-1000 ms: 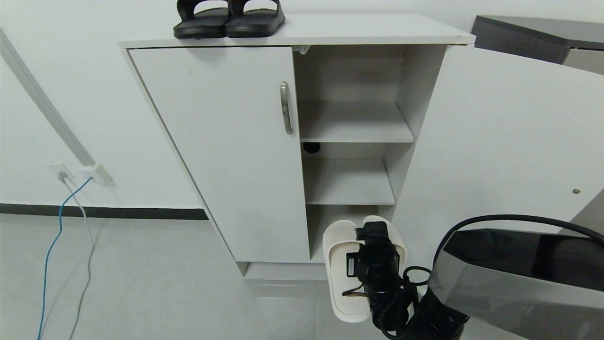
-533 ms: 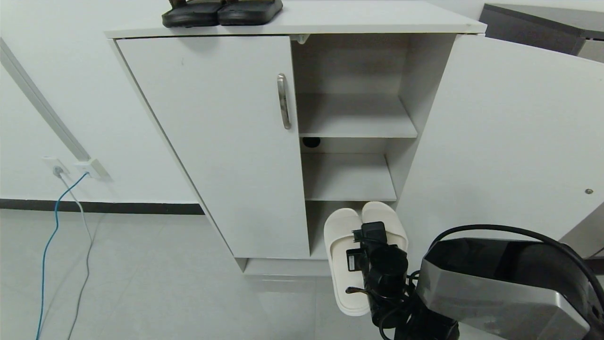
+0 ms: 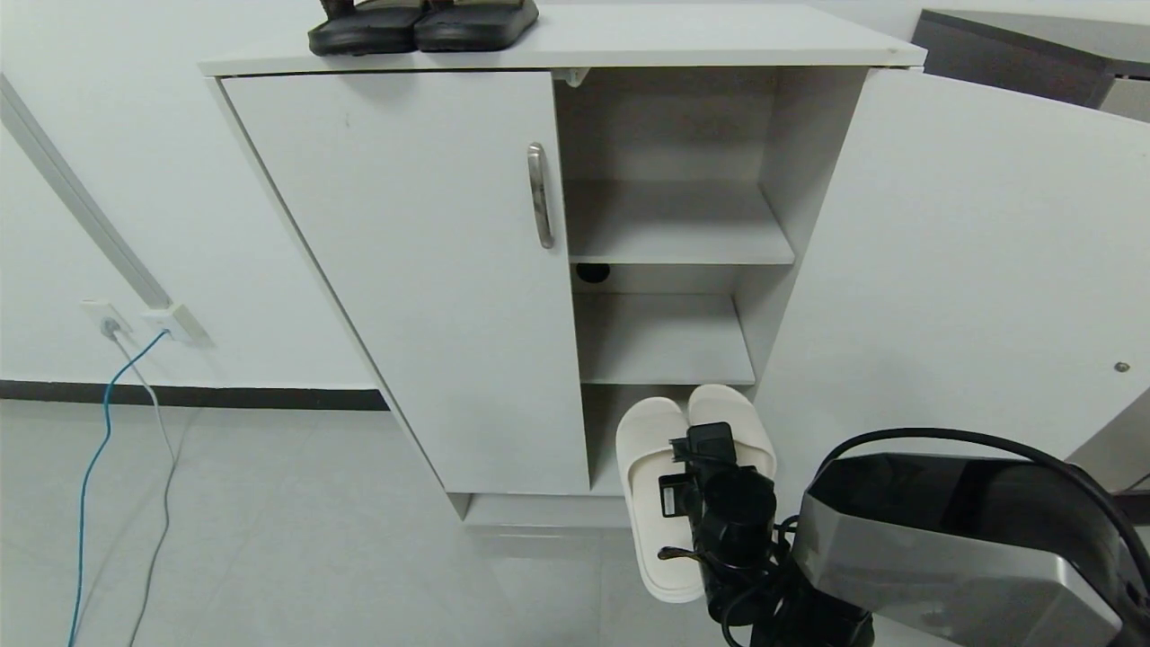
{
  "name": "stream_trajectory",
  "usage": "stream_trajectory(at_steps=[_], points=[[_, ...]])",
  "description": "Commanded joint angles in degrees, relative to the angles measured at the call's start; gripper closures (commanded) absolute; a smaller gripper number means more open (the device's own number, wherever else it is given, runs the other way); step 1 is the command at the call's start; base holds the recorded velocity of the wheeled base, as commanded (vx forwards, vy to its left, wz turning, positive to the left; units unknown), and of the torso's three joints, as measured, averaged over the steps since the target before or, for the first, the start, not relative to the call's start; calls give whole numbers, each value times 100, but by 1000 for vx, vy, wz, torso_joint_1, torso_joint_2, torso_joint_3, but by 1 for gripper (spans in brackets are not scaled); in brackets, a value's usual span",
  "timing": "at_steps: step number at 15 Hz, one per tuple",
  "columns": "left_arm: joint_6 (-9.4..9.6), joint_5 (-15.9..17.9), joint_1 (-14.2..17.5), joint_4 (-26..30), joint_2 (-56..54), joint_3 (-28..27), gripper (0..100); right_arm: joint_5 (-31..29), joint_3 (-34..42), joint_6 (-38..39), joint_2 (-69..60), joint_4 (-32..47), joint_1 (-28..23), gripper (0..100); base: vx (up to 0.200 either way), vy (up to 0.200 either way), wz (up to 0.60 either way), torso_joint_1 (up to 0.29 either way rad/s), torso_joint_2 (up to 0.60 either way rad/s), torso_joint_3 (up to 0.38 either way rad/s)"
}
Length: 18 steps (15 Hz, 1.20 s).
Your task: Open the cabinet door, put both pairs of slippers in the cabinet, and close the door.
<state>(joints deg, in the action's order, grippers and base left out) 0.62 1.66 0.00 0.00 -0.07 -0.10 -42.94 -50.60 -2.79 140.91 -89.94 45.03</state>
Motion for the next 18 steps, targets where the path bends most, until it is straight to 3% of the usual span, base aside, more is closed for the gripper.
stream_trajectory(at_steps=[1, 6, 14, 18], points=[[-1, 1, 0, 0, 7, 1, 100, 4, -11, -2, -2, -6, -3, 100, 200, 0, 0, -7, 2, 2], [-1, 1, 0, 0, 7, 1, 100, 4, -2, -2, -11, -6, -3, 100, 200, 0, 0, 3, 4, 0], [-27, -25, 0, -9, 7, 1, 100, 136, -283, -11, 7, 12, -65, 100, 0, 0, 0, 0, 0, 0], [-27, -16, 0, -9, 7, 1, 100, 365, -1180, 7, 156, 891, -364, 100, 0, 0, 0, 0, 0, 0]])
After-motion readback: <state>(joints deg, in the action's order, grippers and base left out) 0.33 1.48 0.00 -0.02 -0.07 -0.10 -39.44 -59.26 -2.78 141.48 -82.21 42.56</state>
